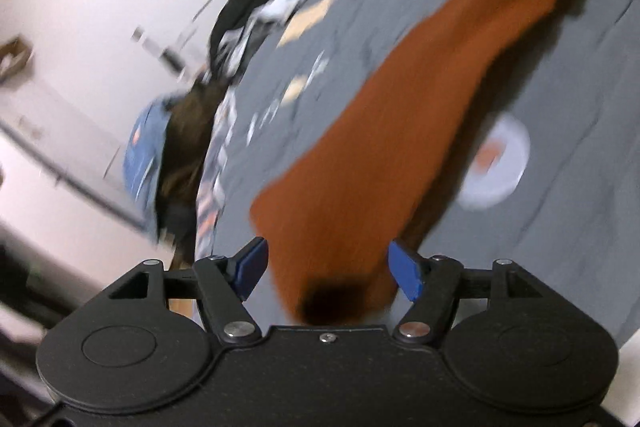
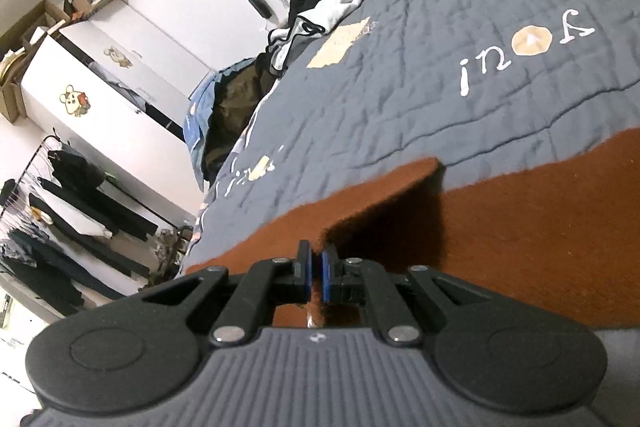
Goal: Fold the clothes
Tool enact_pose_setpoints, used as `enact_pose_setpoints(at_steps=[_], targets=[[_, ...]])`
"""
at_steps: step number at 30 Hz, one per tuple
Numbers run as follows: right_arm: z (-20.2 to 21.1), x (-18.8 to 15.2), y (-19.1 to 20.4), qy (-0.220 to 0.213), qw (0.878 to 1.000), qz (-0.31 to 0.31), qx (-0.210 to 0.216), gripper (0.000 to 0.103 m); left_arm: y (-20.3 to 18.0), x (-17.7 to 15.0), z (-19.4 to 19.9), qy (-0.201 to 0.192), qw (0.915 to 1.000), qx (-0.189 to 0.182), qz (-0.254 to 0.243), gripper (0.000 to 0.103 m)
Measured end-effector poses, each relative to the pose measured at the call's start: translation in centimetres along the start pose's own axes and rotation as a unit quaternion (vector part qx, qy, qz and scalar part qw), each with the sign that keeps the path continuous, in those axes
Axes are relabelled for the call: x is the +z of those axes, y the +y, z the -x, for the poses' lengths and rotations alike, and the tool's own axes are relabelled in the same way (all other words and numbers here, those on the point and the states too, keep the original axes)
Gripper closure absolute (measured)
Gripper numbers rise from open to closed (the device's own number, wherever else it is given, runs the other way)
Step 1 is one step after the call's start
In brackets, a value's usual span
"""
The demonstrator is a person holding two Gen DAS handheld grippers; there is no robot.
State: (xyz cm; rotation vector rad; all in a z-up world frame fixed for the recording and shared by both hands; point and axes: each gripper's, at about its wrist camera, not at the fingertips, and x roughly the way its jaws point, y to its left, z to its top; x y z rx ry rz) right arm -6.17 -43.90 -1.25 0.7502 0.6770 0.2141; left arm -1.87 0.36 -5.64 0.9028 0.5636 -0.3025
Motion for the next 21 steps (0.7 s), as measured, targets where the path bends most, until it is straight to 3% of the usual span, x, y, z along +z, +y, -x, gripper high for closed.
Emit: enact_pose_setpoints(at_steps=[3,7,12,13,14,16,21], targets=[[0.0,-0.1,0.2,-0.002,1.000,-0.004,0.002,0.098,0.7,-2.0,-1.2,0.023,0.9996,0.012,0.014,0.038],[-0.4,-0.2,0.3,0.002,1.000,-0.004,-0.004,0.098,1.6,-3.0,-2.7,0.028,0.9984,0.028,0.041,0.055],[-1.2,-0.3,0.4,0.007,1.000,-0.005,-0.010,0.098,3.1,-2.2,-4.8,0.033,0.9915,-0.013,0.125,0.057],[-1.3,-0.3,0.4,0.008,1.000,-0.005,-0.010,0.098,3.5,-2.1,-5.2,0.032,0.9889,-0.022,0.144,0.086],[-1.5,-0.4,0.5,0.009,1.000,-0.005,-0.010,0.098,4.1,-2.2,-5.5,0.034,0.9847,-0.036,0.167,0.098],[-1.7,-0.5,0.6,0.010,1.000,-0.004,-0.011,0.098,5.7,-3.1,-5.6,0.035,0.9784,-0.045,0.199,0.097],[-1.7,-0.4,1.4,-0.002,1.000,-0.013,-0.002,0.098,12.3,-3.9,-3.2,0.009,0.9693,-0.026,0.245,0.098]])
